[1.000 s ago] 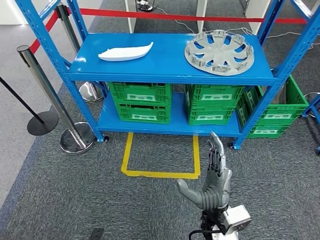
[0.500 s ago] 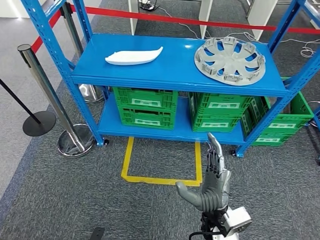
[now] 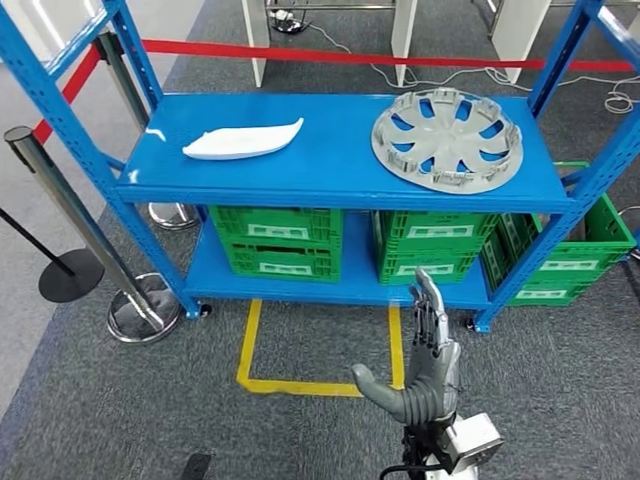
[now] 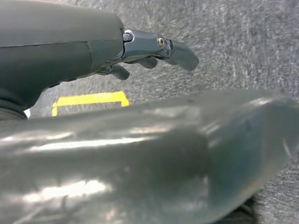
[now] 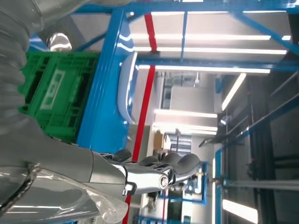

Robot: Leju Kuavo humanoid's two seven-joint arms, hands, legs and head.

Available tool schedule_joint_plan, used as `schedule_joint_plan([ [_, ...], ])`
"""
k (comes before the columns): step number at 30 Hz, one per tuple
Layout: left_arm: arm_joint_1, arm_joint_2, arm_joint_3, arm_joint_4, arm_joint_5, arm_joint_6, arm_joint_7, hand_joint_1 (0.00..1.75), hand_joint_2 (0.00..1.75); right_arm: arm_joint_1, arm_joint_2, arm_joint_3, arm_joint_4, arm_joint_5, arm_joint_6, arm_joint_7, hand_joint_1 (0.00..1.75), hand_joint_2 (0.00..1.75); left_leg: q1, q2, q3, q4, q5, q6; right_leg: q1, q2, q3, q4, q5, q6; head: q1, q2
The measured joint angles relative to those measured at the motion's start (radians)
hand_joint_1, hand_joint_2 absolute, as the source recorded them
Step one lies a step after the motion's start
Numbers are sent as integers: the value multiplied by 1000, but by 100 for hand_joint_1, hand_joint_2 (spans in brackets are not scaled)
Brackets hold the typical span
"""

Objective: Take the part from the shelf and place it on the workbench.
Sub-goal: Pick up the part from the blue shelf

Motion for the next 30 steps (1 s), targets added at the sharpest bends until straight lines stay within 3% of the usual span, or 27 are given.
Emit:
schedule_joint_plan([
  [1, 2, 1, 0, 0, 1, 0, 0, 0, 0, 1, 0, 0, 0, 0, 1, 0, 0, 175, 1, 0, -26, 6, -16, -2, 0, 3, 14, 0, -13, 1, 0, 0],
  [2, 3, 1, 0, 0, 2, 0, 0, 0, 0, 2, 0, 0, 0, 0, 1, 0, 0, 175, 1, 0, -39, -16, -8, -2, -1, 5, 31, 0, -26, 3, 0, 0],
  [3, 3, 2, -1, 0, 2, 0, 0, 0, 0, 2, 0, 0, 0, 0, 2, 0, 0, 175, 1, 0, -41, -60, 28, -1, -2, 6, 47, 0, -39, 6, 0, 0],
  [5, 5, 3, -1, 1, 2, 0, 0, 0, 0, 3, 0, 0, 0, 0, 2, 0, 0, 175, 0, 2, -37, -164, 138, 6, -1, 7, 76, -1, -68, 14, -1, 0],
  [6, 5, 3, -2, 2, 2, 0, 0, 0, 0, 3, 0, 0, 1, 0, 2, 0, 0, 175, -2, 3, -34, -195, 170, 11, -1, 8, 87, -5, -81, 20, -2, 0],
  [7, 6, 3, -2, 3, 3, 0, 0, 0, 0, 3, 0, 0, 1, 0, 2, 0, 0, 175, -4, 4, -30, -213, 185, 17, 0, 8, 102, -6, -88, 27, -3, 0],
  [10, 5, 3, -6, 4, 2, 0, 0, 0, 0, 3, 0, 0, 0, -1, 2, 0, 0, 175, -3, 1, 6, -235, 185, 42, 0, 7, 123, 10, -82, 49, -1, 0],
  [12, 3, 2, -7, 4, 2, 0, 0, 0, 0, 2, 0, 0, -1, -2, 2, -1, 0, 175, -1, 0, 37, -248, 181, 53, -1, 5, 79, 84, -86, 54, 5, 0],
  [14, 2, 3, -9, 4, 1, 0, 0, 0, 0, 4, 0, 0, -2, -3, 3, -1, 0, 175, -2, 0, 56, -254, 163, 58, -1, 5, -5, 194, -127, 57, 9, 0],
  [16, 4, 3, -11, 5, 1, 0, 0, 0, 0, 8, -1, -1, -2, -4, 5, -1, 0, 175, -4, -1, 78, -254, 142, 59, -1, 5, -79, 241, -162, 59, 9, 0],
  [17, 5, 3, -13, 5, 1, 0, 0, 0, 0, 8, -1, -1, -2, -6, 6, -1, 0, 175, -4, -2, 92, -254, 131, 59, -1, 5, -96, 222, -150, 59, 9, 0],
  [20, 5, 4, -15, 5, 1, 0, 0, 0, 0, 11, -2, -1, -1, -11, 8, -1, 0, 175, -5, -4, 134, -255, 97, 52, 2, 2, -90, 83, -14, 54, 8, 0],
  [21, 4, 4, -16, 5, 1, 0, 0, 0, 0, 12, -3, -1, 0, -12, 9, -1, 0, 175, -4, -4, 142, -257, 87, 46, 5, -1, -82, 54, 14, 48, 8, 0],
  [22, 3, 3, -17, 6, 1, 0, 1, 0, 0, 13, -3, -1, 0, -12, 9, -1, 0, 175, -3, -5, 151, -258, 79, 39, 9, -4, -78, 44, 26, 41, 7, 0],
  [24, 1, 2, -20, 6, 1, 0, 1, 0, 0, 12, -3, -2, -2, -13, 9, -1, 0, 175, -2, -4, 164, -251, 77, 26, 12, -5, -62, 31, 17, 24, 8, 0],
  [26, -2, 0, -23, 6, 1, 0, 1, 0, 0, 11, -3, -2, -3, -13, 10, -1, 0, 87, -2, -2, 153, -202, 87, 19, 7, -4, -33, 18, 14, 11, 6, 0],
  [28, -5, -1, -24, 6, 0, 0, 1, 0, 0, 10, -3, -2, -3, -12, 11, -1, 0, 0, -1, -1, 88, -97, 78, 12, 3, -5, 0, 6, 5, 4, 2, 0],
  [30, -3, 1, -25, 6, 0, 0, 2, 0, 0, 11, -3, -2, -3, -12, 11, -1, 0, 0, 0, 0, 2, -3, 29, 6, 1, -2, 22, -1, -12, 0, 0, 0],
])
